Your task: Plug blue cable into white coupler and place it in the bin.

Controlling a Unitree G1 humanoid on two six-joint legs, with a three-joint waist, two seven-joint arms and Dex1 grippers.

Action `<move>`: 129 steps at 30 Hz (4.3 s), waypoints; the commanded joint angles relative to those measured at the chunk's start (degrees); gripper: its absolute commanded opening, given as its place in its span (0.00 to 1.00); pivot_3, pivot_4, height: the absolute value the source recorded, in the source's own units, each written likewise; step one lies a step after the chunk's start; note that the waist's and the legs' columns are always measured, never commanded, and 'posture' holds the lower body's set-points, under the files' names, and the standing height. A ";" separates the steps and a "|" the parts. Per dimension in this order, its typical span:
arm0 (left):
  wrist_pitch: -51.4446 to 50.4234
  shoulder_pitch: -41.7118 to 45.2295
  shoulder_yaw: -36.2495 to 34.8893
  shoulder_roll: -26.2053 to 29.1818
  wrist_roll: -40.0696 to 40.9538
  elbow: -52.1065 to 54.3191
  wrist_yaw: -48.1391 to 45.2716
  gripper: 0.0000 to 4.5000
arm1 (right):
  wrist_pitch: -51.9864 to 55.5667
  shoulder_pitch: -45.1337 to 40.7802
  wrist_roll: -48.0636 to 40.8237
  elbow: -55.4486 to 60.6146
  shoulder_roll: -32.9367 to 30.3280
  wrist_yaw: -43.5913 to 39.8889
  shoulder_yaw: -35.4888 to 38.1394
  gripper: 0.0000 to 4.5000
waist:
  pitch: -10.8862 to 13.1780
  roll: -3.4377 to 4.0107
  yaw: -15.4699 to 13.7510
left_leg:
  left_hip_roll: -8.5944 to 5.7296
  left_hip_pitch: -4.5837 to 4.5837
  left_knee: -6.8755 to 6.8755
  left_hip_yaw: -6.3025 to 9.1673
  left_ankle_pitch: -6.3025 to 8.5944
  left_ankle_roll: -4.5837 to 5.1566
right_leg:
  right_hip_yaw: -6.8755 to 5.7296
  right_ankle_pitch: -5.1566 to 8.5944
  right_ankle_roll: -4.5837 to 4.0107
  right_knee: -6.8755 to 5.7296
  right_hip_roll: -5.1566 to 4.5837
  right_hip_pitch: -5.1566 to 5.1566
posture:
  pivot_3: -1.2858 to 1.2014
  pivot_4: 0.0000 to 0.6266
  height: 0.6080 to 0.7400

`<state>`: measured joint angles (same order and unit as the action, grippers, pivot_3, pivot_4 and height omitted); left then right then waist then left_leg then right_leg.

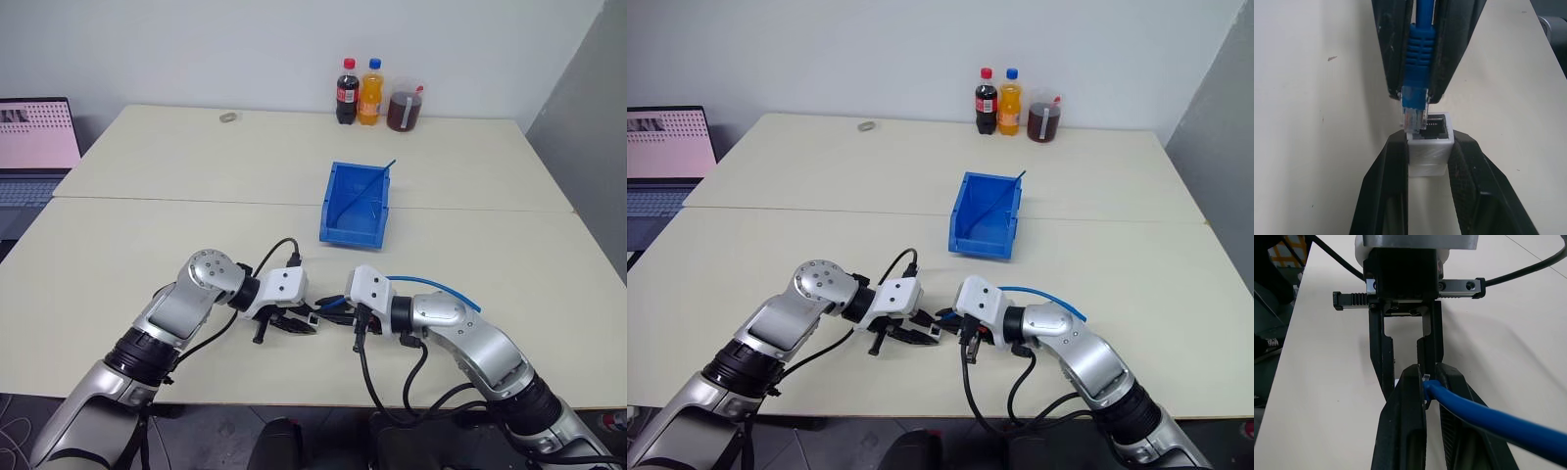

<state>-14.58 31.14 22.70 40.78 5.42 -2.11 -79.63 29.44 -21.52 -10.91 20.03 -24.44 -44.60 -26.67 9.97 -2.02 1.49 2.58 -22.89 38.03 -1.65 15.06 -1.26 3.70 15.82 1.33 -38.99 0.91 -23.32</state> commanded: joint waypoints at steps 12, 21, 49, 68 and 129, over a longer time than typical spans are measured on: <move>-0.19 -0.22 0.65 -2.09 -1.55 -0.67 1.61 0.18 | 1.81 -1.65 2.86 0.77 -0.16 -2.56 -3.24 0.02 | -0.06 0.03 -0.10 | -0.01 0.03 0.05 0.01 -0.01 0.02 | -0.01 -0.02 0.03 -0.02 -0.01 0.05 | 0.52 0.24 1.00; -0.01 -0.36 0.30 -3.39 -2.30 -1.03 2.39 0.18 | 8.22 -6.65 3.26 -0.67 0.88 -4.44 -5.47 0.02 | -0.10 0.05 -0.20 | -0.02 0.05 0.08 0.02 -0.03 0.04 | -0.02 -0.07 0.02 -0.03 -0.02 0.07 | 0.52 0.24 1.00; -1.16 -4.02 -0.18 -3.61 -2.02 2.79 2.75 0.18 | 17.09 -5.04 1.25 -6.73 5.18 -10.32 -15.12 0.02 | -2.26 0.63 0.26 | -0.01 0.25 -0.09 -0.06 -0.02 0.07 | 0.05 0.07 -0.08 -0.01 0.02 0.13 | 0.52 0.24 1.00; -0.47 -5.95 -1.58 -3.76 -2.87 3.00 3.72 0.18 | 14.75 -5.38 3.36 -11.72 6.85 -10.45 -13.47 0.02 | -2.86 0.95 0.44 | 0.05 1.79 -0.45 -0.12 0.38 0.51 | 0.32 0.91 -0.51 0.00 0.02 1.19 | 0.52 0.24 1.00; -7.06 2.75 -19.54 -2.35 7.17 1.80 25.88 1.00 | -12.88 -63.27 14.91 -87.21 0.13 -21.33 12.23 0.98 | -0.54 0.39 0.54 | 0.05 -0.39 -0.76 -0.18 0.33 0.41 | 0.15 0.61 -0.75 -0.24 -0.39 -0.85 | 0.52 0.24 1.00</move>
<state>-23.00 32.62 4.23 38.52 12.76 -0.42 -54.41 17.16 -83.18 3.60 -67.91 -22.98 -63.85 -15.72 9.43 -1.63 2.03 2.63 -23.28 37.28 -1.83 15.40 -0.85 3.85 16.42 0.58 -39.25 0.51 -24.17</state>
